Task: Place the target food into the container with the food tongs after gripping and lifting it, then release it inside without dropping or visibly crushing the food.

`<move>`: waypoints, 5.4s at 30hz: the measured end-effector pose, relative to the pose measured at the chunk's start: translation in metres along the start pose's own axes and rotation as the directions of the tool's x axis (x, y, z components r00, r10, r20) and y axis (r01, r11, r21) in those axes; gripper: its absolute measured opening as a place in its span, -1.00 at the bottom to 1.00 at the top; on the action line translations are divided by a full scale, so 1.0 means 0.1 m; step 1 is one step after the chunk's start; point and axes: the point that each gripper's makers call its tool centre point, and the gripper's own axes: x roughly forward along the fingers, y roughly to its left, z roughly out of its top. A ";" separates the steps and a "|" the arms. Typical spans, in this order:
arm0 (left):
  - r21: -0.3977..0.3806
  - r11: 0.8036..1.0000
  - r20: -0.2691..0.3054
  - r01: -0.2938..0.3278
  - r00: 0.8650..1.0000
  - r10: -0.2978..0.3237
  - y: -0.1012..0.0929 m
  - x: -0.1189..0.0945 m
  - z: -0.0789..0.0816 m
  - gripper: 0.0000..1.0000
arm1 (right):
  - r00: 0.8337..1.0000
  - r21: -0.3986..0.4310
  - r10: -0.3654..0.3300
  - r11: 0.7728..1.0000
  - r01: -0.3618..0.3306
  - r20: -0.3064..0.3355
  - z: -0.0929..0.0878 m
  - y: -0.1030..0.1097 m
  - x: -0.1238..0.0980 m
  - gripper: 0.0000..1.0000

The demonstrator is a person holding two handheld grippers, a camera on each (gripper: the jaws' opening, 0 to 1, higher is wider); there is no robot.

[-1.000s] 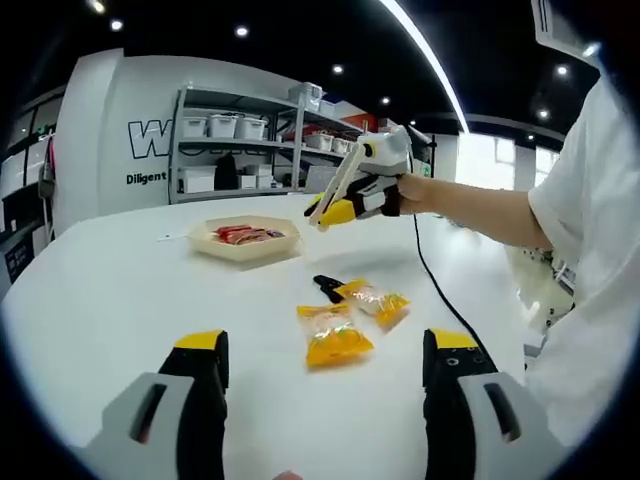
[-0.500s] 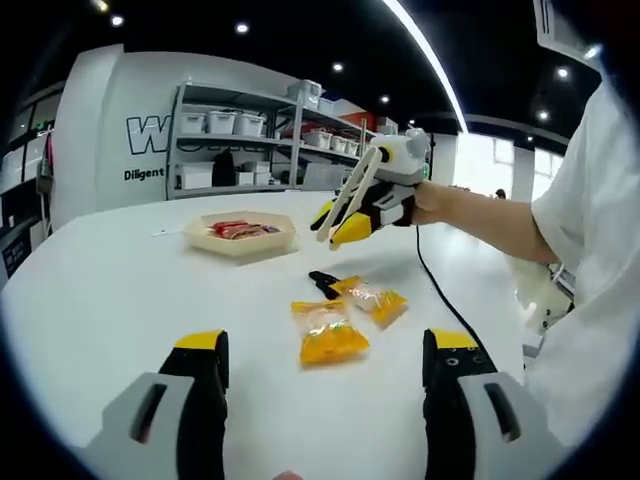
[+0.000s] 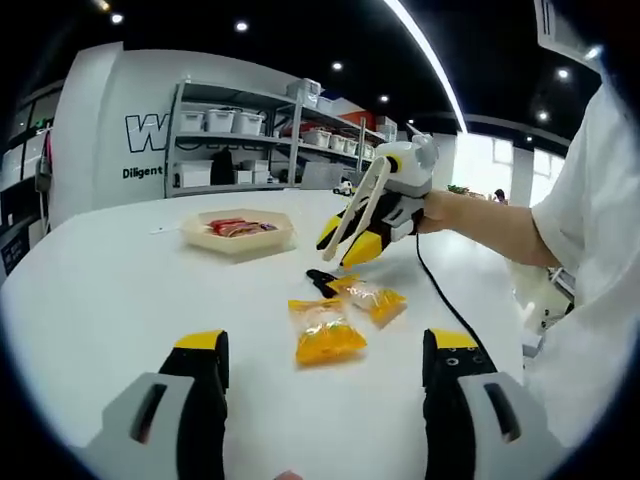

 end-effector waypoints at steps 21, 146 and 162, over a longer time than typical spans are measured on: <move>0.001 1.000 0.003 0.006 1.000 -0.006 -0.01 0.00 0.01 0.57 | 0.999 -0.017 0.034 0.999 -0.035 -0.040 -0.09 0.24 0.03 -0.64; -0.006 1.000 0.009 -0.028 1.000 0.028 0.14 -0.05 0.02 0.56 | 0.995 -0.096 0.088 0.991 -0.092 -0.042 0.02 -0.11 0.36 -0.69; 0.003 1.000 0.011 -0.017 1.000 0.017 0.09 -0.04 0.04 0.56 | 0.996 -0.067 0.079 0.994 -0.081 -0.029 -0.03 -0.05 0.22 -0.62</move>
